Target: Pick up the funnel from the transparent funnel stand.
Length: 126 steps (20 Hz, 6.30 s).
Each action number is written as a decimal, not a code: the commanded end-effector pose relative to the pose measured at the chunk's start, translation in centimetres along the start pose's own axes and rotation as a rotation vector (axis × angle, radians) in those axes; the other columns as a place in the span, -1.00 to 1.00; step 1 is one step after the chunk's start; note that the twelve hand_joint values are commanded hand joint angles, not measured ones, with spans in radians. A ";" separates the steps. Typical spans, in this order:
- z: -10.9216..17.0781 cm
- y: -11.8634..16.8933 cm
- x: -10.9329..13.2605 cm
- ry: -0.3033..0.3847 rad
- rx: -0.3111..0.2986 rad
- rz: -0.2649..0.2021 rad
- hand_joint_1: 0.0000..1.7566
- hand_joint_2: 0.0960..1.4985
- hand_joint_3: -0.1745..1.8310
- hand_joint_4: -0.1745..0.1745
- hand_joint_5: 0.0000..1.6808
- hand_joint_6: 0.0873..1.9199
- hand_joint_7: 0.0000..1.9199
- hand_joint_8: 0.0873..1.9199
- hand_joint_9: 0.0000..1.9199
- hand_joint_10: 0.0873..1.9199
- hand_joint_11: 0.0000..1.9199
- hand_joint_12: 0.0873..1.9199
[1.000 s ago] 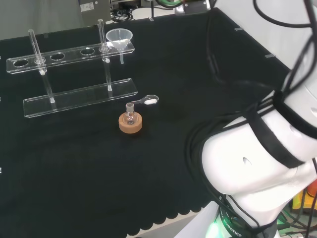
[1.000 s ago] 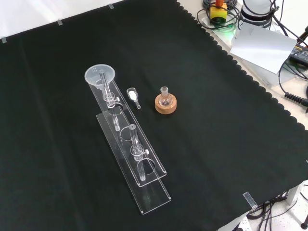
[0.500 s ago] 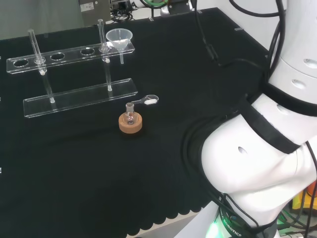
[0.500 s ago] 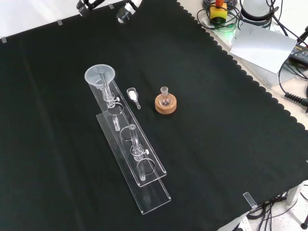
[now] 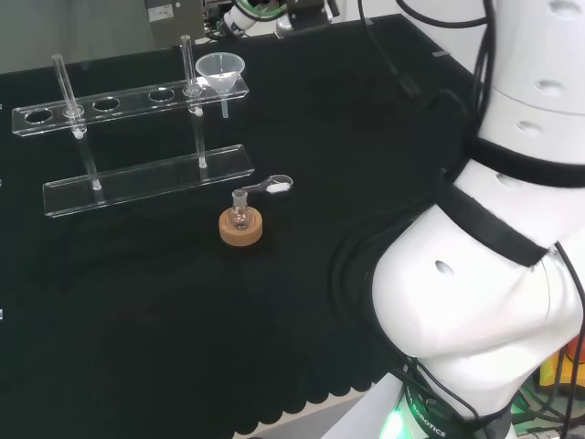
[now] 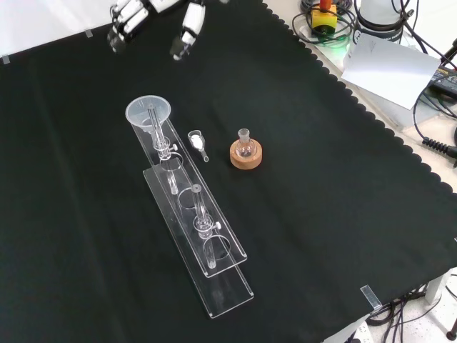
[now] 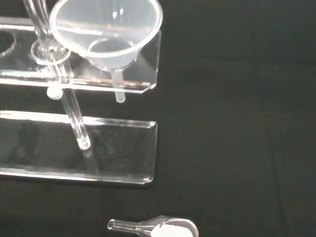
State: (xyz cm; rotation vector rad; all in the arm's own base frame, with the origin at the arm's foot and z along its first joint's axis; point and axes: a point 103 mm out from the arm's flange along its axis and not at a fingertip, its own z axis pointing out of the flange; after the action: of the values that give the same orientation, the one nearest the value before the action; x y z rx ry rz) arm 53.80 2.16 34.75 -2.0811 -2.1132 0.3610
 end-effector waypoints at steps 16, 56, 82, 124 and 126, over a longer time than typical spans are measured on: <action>3.8 5.2 3.8 -0.094 0.203 -0.064 -0.42 0.02 -0.63 0.00 -0.91 -1.00 -1.00 -0.80 -0.92 -0.17 -0.72 0.57; 4.1 6.9 4.2 -0.270 0.264 -0.048 -0.19 -0.15 -0.39 0.23 -0.90 -1.00 -1.00 -0.69 -0.87 -0.12 -0.54 0.49; 5.0 7.6 3.7 -0.236 0.246 -0.062 -0.19 -0.21 -0.24 0.18 -0.87 -1.00 -1.00 -0.67 -0.82 -0.16 -0.52 0.46; -2.7 5.1 4.7 -0.408 0.006 -0.046 -0.08 -0.04 -0.23 0.03 -0.24 -0.46 -0.42 -0.38 -0.05 -0.58 -0.35 0.31; -3.3 4.2 4.4 -0.411 0.002 -0.038 -0.08 -0.04 -0.22 0.02 -0.24 -0.45 -0.42 -0.38 -0.04 -0.58 -0.35 0.31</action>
State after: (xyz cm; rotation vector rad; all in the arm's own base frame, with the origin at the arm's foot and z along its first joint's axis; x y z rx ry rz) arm 59.86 6.73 34.55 -2.0724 -2.3439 0.8377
